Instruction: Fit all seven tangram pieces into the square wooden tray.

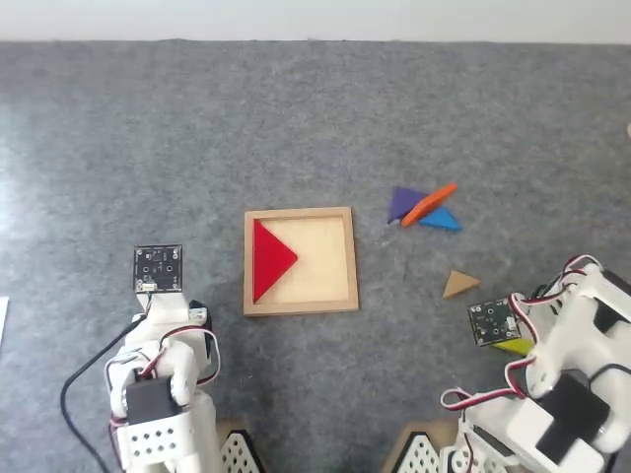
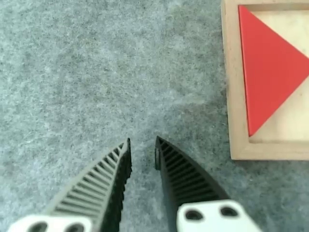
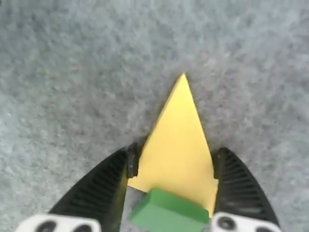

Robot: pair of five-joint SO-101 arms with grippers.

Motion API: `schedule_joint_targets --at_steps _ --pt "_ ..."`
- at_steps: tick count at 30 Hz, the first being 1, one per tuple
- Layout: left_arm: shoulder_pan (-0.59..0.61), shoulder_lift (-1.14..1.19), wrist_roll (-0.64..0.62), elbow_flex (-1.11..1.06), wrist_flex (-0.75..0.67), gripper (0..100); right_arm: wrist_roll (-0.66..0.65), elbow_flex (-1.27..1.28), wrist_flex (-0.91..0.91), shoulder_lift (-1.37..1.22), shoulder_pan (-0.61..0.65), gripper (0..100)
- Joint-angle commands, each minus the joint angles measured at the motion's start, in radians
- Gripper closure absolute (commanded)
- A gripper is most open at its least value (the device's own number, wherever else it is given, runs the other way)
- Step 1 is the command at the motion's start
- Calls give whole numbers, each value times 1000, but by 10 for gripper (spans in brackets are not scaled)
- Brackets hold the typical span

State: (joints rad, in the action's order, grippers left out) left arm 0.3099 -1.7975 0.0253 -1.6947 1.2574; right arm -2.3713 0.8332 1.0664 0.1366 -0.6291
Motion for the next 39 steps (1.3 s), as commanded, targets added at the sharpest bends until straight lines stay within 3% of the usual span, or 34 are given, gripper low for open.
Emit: schedule_joint_targets --at_steps 1,4,10,19,39 --pt "0 -18 2 12 3 918 23 -2 18 13 1 801" --pt "0 -18 2 12 3 918 26 -5 16 15 1 797" --pt "0 -18 2 12 3 918 23 -92 116 22 2 649" --pt "0 -18 2 12 3 918 -44 -121 179 67 -28 666" --pt "0 -18 2 12 3 918 -112 -121 -33 -67 -120 666"
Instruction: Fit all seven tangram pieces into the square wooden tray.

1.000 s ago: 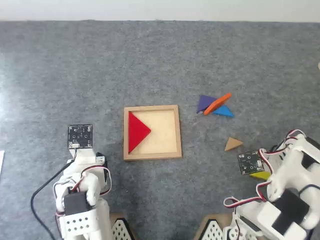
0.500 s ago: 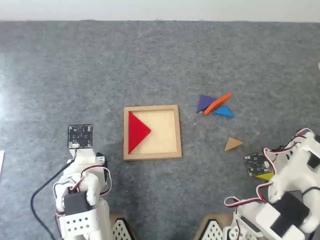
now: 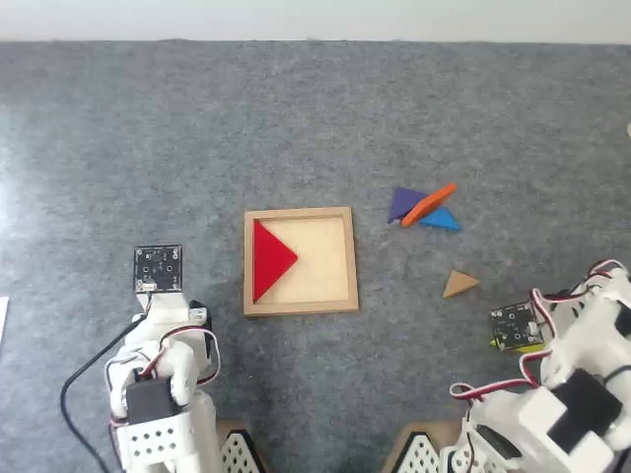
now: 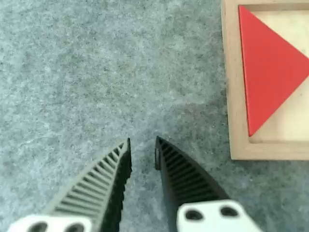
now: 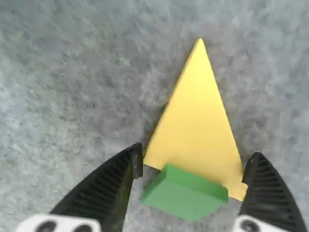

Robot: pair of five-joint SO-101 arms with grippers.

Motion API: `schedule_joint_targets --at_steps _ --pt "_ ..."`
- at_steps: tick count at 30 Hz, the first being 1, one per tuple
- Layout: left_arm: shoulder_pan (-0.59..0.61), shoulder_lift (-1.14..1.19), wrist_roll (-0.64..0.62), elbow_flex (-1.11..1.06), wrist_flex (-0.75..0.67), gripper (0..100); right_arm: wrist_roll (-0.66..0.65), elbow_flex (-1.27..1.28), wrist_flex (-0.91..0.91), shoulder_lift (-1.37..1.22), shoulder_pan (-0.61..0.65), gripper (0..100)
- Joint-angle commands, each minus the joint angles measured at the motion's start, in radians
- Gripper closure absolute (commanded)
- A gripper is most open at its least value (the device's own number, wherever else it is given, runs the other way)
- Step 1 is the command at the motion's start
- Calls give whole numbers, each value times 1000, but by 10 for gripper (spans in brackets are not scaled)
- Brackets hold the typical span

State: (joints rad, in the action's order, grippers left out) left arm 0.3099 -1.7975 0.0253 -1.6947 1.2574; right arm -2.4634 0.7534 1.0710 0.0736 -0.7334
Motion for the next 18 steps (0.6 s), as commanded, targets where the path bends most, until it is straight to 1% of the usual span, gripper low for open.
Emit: schedule_joint_targets --at_steps 1,6,14,18 --pt "0 -18 2 12 3 918 -20 -41 -53 -15 -18 666" --pt "0 -18 2 12 3 918 -20 -41 -104 -67 -22 666" --pt "0 -18 2 12 3 918 -14 -15 -96 -76 -5 670" --pt "0 -18 2 12 3 918 55 -15 -88 -76 15 670"
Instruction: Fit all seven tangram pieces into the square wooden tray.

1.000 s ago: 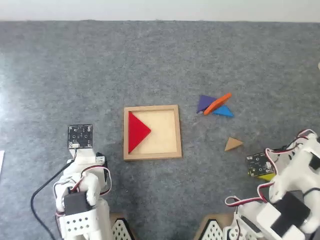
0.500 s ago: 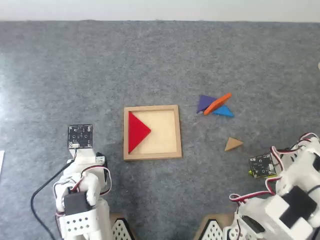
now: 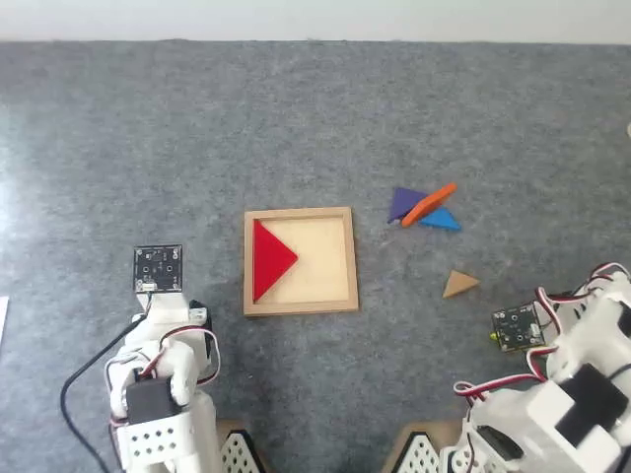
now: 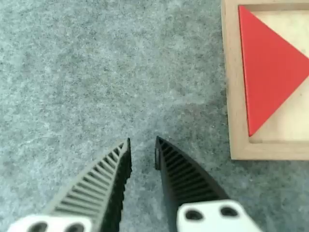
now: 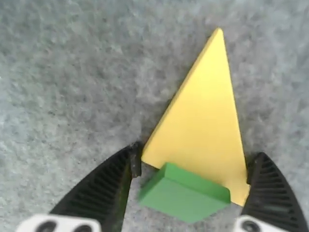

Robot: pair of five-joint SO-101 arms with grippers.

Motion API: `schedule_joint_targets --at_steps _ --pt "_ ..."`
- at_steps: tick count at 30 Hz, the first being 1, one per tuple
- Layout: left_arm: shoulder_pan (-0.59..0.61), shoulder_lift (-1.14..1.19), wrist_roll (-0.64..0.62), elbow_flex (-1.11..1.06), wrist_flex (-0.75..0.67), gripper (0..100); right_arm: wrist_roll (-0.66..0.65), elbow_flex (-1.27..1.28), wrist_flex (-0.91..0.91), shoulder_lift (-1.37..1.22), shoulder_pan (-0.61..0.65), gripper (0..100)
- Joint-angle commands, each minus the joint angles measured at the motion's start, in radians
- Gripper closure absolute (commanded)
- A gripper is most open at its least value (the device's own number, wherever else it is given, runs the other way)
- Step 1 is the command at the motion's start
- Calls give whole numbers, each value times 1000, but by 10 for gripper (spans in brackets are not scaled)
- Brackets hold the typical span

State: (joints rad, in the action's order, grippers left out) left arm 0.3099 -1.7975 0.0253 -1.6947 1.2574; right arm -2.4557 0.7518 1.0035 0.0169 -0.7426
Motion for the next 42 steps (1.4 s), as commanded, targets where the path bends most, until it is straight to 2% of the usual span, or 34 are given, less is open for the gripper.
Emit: schedule_joint_targets --at_steps 1,6,16,20,22,28,32,36,38,42 --pt "0 -18 2 12 3 918 69 -14 -18 -19 31 670" --pt "0 -18 2 12 3 918 120 -14 76 4 82 671" --pt "0 -18 2 12 3 918 473 21 105 51 300 674" --pt "0 -18 2 12 3 918 614 37 104 51 387 772" --pt "0 -18 2 12 3 918 637 37 104 58 401 790" --pt "0 -18 2 12 3 918 609 12 131 96 367 618" --pt "0 -18 2 12 3 918 413 14 232 186 292 628" --pt "0 -18 2 12 3 918 245 14 251 249 176 627" --pt "0 -18 2 12 3 918 196 14 245 252 142 627" --pt "0 -18 2 12 3 918 190 20 176 228 134 627"
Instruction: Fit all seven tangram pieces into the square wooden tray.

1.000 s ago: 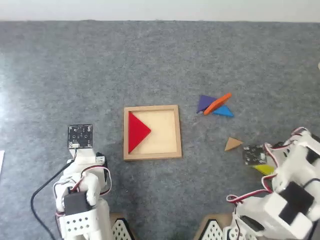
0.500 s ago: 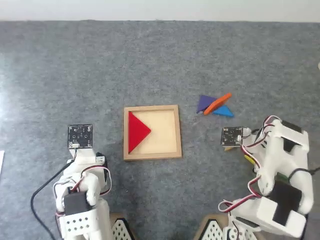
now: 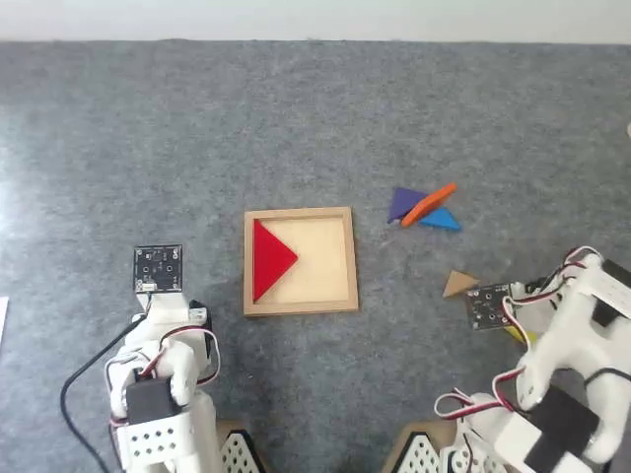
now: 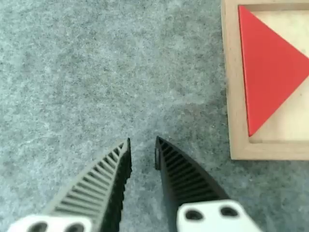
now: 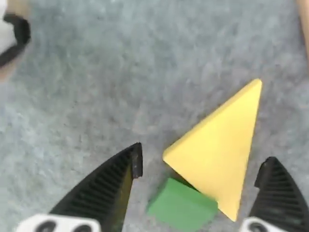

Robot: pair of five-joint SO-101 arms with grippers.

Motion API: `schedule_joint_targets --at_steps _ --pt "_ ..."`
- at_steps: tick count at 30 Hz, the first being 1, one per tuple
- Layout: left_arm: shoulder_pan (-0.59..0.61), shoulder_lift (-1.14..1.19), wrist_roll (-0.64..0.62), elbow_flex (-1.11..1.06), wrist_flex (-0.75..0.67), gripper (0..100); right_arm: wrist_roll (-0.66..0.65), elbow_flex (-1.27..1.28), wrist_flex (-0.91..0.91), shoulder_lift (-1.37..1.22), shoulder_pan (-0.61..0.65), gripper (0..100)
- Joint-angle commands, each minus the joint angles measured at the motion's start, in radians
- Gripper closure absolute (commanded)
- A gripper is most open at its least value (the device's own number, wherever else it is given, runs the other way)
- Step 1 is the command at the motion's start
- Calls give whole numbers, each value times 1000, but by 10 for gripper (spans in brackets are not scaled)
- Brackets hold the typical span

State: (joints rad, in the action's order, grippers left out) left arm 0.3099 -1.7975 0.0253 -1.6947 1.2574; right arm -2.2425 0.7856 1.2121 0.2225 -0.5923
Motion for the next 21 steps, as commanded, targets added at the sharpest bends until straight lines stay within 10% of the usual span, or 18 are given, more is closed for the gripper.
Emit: schedule_joint_targets --at_steps 1,21 --pt "0 -18 2 12 3 918 -23 -17 -47 2 -16 627" --pt "0 -18 2 12 3 918 -29 -15 -186 -140 -31 628"
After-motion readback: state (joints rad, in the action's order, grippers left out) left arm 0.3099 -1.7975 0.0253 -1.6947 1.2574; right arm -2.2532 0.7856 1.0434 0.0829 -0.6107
